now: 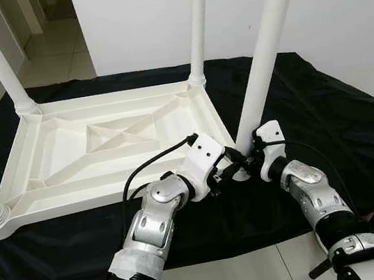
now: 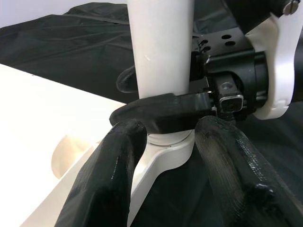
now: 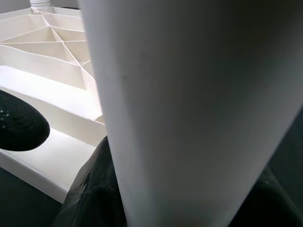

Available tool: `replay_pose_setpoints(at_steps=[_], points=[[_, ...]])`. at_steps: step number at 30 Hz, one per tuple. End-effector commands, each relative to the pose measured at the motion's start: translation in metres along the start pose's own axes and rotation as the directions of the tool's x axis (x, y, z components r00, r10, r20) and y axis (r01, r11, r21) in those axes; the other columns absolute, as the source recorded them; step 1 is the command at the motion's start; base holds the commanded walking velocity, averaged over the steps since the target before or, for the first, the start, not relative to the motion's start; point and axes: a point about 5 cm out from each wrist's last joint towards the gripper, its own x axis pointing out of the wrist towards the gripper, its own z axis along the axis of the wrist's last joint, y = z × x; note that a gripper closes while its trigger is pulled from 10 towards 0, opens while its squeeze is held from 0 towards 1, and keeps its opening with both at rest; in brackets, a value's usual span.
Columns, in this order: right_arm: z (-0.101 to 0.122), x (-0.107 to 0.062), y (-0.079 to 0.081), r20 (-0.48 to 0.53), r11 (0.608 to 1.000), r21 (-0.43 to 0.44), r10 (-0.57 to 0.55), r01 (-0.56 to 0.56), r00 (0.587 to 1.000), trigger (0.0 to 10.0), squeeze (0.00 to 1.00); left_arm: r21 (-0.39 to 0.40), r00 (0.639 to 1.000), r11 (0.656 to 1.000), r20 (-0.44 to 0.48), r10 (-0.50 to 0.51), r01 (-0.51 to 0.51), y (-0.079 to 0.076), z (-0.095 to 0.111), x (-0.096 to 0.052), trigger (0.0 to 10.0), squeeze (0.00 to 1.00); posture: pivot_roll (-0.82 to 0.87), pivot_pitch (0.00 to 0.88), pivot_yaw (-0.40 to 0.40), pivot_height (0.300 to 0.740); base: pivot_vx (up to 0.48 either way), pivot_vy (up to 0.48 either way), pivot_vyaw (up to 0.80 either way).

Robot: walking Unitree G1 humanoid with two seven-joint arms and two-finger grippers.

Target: Building children table

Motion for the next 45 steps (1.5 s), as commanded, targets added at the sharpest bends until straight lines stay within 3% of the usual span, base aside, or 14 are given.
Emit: replay_pose_setpoints(at_steps=[1,9,16,20,23,24,29,37,38,40,41,43,44,45], points=[[-0.007,-0.002,0.003,-0.028,0.999,-0.004,0.036,-0.036,0.999,0.0,0.0,0.0,1.0,1.0,-0.016,0.005,-0.005,-0.001,-0.002,0.001,10.0,0.0,0.03,0.032,-0.019,0.74,0.0,0.0,0.0],[-0.016,-0.012,0.0,-0.017,0.999,0.035,-0.018,0.019,1.0,0.0,0.0,0.003,1.0,1.0,-0.018,-0.006,0.007,-0.004,-0.003,0.001,10.0,0.0,0.03,0.024,-0.021,0.74,0.0,0.0,0.0],[-0.018,-0.014,0.0,-0.001,0.965,0.079,-0.253,0.252,0.968,0.0,0.0,0.008,1.0,1.0,-0.021,-0.013,0.013,-0.005,-0.004,0.0,10.0,0.0,0.03,0.016,-0.028,0.74,0.0,0.0,0.0],[-0.018,-0.014,0.002,0.0,0.955,0.088,-0.283,0.282,0.959,0.0,0.0,0.009,1.0,1.0,-0.021,-0.015,0.015,-0.005,-0.004,0.0,10.0,0.0,0.03,0.016,-0.028,0.74,0.0,0.0,0.0],[-0.025,-0.009,0.013,-0.074,0.855,0.129,-0.496,0.502,0.865,0.0,0.0,0.01,1.0,1.0,-0.021,-0.022,0.022,-0.007,-0.004,0.001,10.0,0.0,0.03,0.006,-0.028,0.74,0.0,0.0,0.0],[-0.025,-0.009,0.013,-0.074,0.855,0.129,-0.496,0.502,0.865,0.0,0.0,0.01,1.0,1.0,-0.021,-0.022,0.022,-0.007,-0.004,0.001,10.0,0.0,0.03,0.006,-0.028,0.74,0.0,0.0,0.0],[-0.029,-0.003,0.028,-0.115,0.77,0.142,-0.611,0.622,0.783,0.0,0.0,0.01,0.999,1.0,-0.023,-0.029,0.029,-0.008,-0.005,0.002,10.0,0.0,0.02,0.0,-0.031,0.74,0.0,0.0,0.0],[-0.023,0.0,0.036,-0.096,0.777,0.177,-0.597,0.604,0.796,0.0,0.0,0.008,0.999,0.999,-0.027,-0.036,0.036,-0.01,-0.006,0.002,10.0,0.0,0.03,0.0,-0.037,0.74,0.0,0.0,0.0],[-0.023,0.0,0.036,-0.095,0.78,0.173,-0.594,0.601,0.799,3.0,0.0,0.007,0.999,0.999,-0.028,-0.035,0.035,-0.01,-0.006,0.002,10.0,0.0,0.03,0.0,-0.037,0.74,0.0,0.0,0.0],[-0.022,0.0,0.036,-0.095,0.782,0.168,-0.593,0.6,0.799,3.0,0.0,0.007,0.999,0.999,-0.028,-0.034,0.034,-0.01,-0.007,0.002,10.0,0.0,0.03,0.0,-0.037,0.74,0.0,0.0,0.0],[-0.022,-0.001,0.034,-0.1,0.774,0.165,-0.603,0.611,0.791,10.0,0.0,0.007,0.999,0.999,-0.029,-0.032,0.032,-0.01,-0.007,0.002,10.0,0.0,0.03,0.0,-0.042,0.74,0.0,0.0,0.0],[-0.022,-0.003,0.032,-0.102,0.769,0.159,-0.611,0.619,0.785,10.0,0.0,0.006,0.999,0.999,-0.029,-0.031,0.031,-0.01,-0.007,0.002,10.0,0.0,0.03,0.0,-0.042,0.74,0.0,0.0,0.0],[-0.021,-0.004,0.029,-0.099,0.765,0.162,-0.615,0.623,0.782,10.0,1.0,0.006,0.999,1.0,-0.029,-0.03,0.031,-0.01,-0.007,0.002,10.0,0.0,0.03,0.0,-0.044,0.74,0.0,0.0,0.0],[-0.021,-0.004,0.029,-0.099,0.765,0.162,-0.615,0.623,0.782,10.0,1.0,0.006,0.999,1.0,-0.029,-0.03,0.031,-0.01,-0.007,0.002,10.0,0.0,0.03,0.0,-0.044,0.74,0.0,0.0,0.0]])
